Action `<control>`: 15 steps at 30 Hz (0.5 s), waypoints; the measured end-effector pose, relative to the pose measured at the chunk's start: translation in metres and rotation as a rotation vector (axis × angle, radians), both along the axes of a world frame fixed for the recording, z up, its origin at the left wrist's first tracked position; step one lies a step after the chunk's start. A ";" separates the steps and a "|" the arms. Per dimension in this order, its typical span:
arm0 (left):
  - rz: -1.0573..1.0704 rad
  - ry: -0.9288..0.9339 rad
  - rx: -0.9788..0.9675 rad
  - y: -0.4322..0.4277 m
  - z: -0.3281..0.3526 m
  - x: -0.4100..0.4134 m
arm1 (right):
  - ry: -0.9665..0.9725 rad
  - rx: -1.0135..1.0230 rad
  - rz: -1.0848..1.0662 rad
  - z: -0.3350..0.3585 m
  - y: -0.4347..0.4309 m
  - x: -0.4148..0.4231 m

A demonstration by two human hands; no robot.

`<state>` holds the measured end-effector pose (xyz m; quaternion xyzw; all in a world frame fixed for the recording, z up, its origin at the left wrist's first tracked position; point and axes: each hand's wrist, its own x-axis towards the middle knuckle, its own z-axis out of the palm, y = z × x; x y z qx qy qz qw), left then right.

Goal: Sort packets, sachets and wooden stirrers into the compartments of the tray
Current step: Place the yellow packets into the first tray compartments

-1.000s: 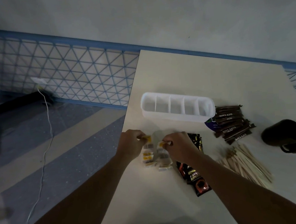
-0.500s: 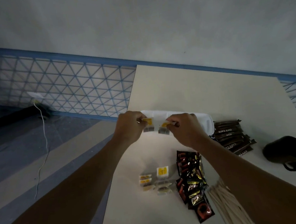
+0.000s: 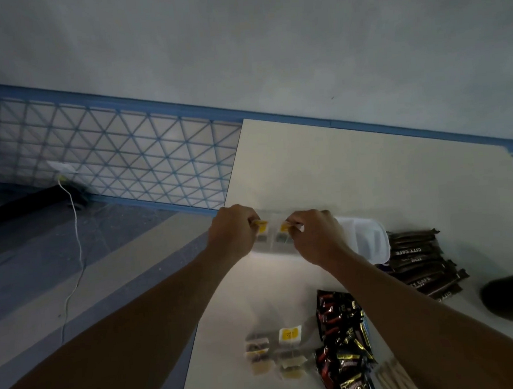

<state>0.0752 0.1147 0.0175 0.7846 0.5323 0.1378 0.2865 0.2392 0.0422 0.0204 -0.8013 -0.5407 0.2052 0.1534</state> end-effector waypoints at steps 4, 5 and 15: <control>-0.033 0.025 0.003 0.000 -0.010 0.006 | -0.036 -0.031 0.030 -0.008 0.004 0.000; -0.038 0.024 0.002 0.000 -0.013 0.007 | -0.041 -0.025 0.037 -0.009 0.005 0.001; -0.062 0.017 0.021 0.006 -0.019 0.011 | -0.086 0.012 0.046 -0.012 0.009 0.011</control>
